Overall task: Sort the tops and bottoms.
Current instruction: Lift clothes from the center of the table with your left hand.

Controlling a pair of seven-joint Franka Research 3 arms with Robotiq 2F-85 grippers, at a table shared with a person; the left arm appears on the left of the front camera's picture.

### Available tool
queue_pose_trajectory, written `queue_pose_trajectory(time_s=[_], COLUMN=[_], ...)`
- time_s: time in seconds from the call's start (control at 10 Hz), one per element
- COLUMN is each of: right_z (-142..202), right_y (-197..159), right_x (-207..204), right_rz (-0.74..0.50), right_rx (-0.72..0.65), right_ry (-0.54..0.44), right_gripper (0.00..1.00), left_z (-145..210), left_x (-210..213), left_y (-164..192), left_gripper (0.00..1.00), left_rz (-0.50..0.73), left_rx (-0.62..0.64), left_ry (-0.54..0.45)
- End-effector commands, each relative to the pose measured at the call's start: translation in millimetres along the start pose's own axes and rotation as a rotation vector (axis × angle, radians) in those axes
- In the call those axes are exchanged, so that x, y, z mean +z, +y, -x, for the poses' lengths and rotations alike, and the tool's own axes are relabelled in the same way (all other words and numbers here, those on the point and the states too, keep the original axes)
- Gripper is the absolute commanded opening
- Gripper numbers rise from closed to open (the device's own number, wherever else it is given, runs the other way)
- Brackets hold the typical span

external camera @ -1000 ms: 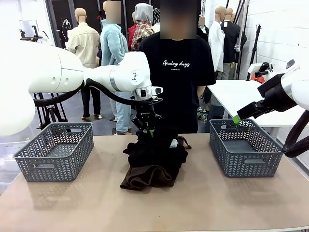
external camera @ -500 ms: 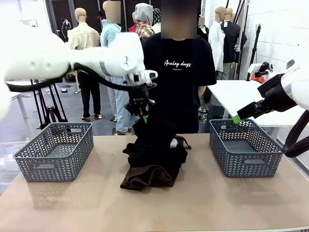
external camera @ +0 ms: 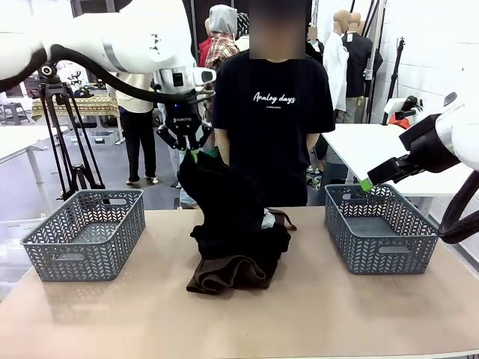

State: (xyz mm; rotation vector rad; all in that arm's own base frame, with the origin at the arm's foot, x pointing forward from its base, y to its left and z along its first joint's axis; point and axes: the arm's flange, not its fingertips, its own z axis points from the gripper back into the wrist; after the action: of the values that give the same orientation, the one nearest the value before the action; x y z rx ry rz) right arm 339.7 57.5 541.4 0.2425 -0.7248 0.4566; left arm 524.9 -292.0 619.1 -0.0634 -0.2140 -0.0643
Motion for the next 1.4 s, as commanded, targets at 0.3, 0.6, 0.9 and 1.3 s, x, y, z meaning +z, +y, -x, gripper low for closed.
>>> queue_pose_trajectory(time_s=[0.3, 0.6, 0.9, 1.3], right_z=[0, 0, 0, 0], right_y=[-1, -1, -1, -1], right_x=[-2, -2, -2, -2], right_rz=[-0.008, -0.008, -0.008, -0.008], right_rx=[-0.007, -0.007, -0.007, -0.007], right_ry=[-0.003, -0.003, -0.003, -0.003], right_gripper=[1.0, 1.0, 1.0, 1.0], left_z=[-3, 0, 7, 0], left_x=[-14, 9, 65, 159], left_y=[2, 3, 13, -10], left_gripper=[0.0, 0.0, 0.0, 0.0], left_rz=[-0.008, -0.013, 0.036, 0.101], left_rx=[-0.005, 0.007, -0.01, -0.174], left_ry=[0.062, -0.014, -0.125, -0.424])
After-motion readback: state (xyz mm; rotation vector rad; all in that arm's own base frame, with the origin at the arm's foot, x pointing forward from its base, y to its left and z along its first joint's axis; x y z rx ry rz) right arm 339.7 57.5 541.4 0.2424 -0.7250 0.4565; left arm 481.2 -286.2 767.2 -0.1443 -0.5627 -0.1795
